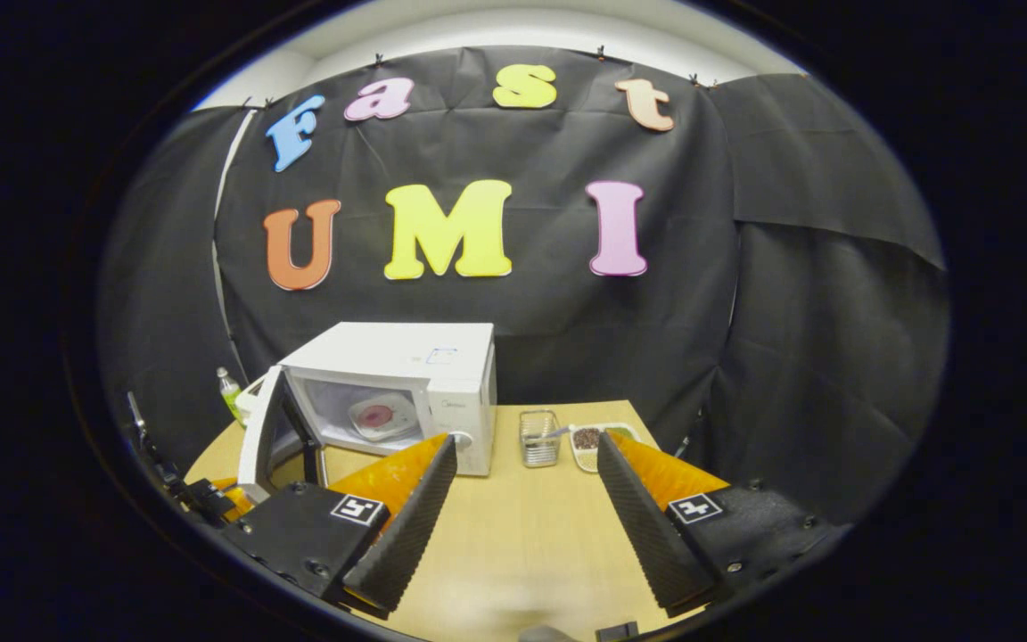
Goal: Open the microwave oven with the left hand, put the food in, and close the microwave oven.
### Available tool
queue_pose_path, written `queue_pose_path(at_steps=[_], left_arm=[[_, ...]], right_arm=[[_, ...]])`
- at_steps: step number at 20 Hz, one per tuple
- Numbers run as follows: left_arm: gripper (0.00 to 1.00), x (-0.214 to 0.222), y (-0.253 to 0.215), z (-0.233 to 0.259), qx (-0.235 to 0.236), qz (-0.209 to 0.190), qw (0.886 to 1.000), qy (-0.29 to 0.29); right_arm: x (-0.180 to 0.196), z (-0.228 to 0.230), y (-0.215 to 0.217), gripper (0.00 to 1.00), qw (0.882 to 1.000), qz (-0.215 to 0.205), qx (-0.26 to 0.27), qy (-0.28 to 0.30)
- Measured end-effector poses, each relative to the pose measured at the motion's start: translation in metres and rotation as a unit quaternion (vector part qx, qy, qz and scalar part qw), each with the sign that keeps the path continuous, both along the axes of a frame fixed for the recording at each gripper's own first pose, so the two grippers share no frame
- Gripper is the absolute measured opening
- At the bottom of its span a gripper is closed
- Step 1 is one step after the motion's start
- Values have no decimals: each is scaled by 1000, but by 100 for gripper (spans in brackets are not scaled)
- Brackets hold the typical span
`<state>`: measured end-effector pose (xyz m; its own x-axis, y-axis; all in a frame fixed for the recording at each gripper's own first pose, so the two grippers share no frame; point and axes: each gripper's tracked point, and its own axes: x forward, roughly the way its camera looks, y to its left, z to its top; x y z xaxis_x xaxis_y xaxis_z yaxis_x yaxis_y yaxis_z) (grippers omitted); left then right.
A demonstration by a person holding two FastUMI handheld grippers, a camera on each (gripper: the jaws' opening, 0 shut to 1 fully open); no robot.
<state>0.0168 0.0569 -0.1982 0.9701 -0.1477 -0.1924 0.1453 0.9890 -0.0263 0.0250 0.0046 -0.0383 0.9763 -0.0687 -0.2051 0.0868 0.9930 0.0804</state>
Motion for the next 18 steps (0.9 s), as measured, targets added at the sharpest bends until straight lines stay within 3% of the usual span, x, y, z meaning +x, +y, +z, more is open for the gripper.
queue_pose_path(at_steps=[6,7,8,9,10,11,12,13,14,15,16,17,18], left_arm=[[0,29,-50,10,0,-39,999,-6],[0,34,-58,12,1,-44,999,-7],[0,39,-65,13,1,-49,999,-8],[0,46,-73,15,2,-54,999,-9],[0,52,-80,17,4,-59,998,-10],[0,59,-87,20,6,-63,998,-13],[0,65,-94,21,8,-68,998,-15],[0,72,-100,23,10,-72,997,-18],[0,78,-106,24,12,-75,997,-19],[0,85,-112,24,12,-77,997,-20],[0,93,-118,25,10,-79,997,-21],[0,100,-123,25,6,-81,997,-18],[0,106,-127,24,6,-82,997,-15]], right_arm=[[2,-3,-22,92,1000,-10,5,5],[2,-2,-25,100,1000,-11,4,5],[3,-2,-29,92,1000,-12,2,5],[4,0,-33,92,1000,-13,0,5],[5,-1,-35,100,1000,-13,0,6],[6,0,-39,92,1000,-14,-1,7],[7,-1,-41,100,1000,-13,-2,8],[9,-2,-43,92,1000,-13,-2,9],[10,-3,-45,92,1000,-14,-2,12],[11,-3,-46,100,1000,-13,0,14],[13,-4,-47,92,1000,-13,1,15],[15,-4,-49,100,1000,-14,3,15],[17,-7,-53,92,1000,-14,5,16]])
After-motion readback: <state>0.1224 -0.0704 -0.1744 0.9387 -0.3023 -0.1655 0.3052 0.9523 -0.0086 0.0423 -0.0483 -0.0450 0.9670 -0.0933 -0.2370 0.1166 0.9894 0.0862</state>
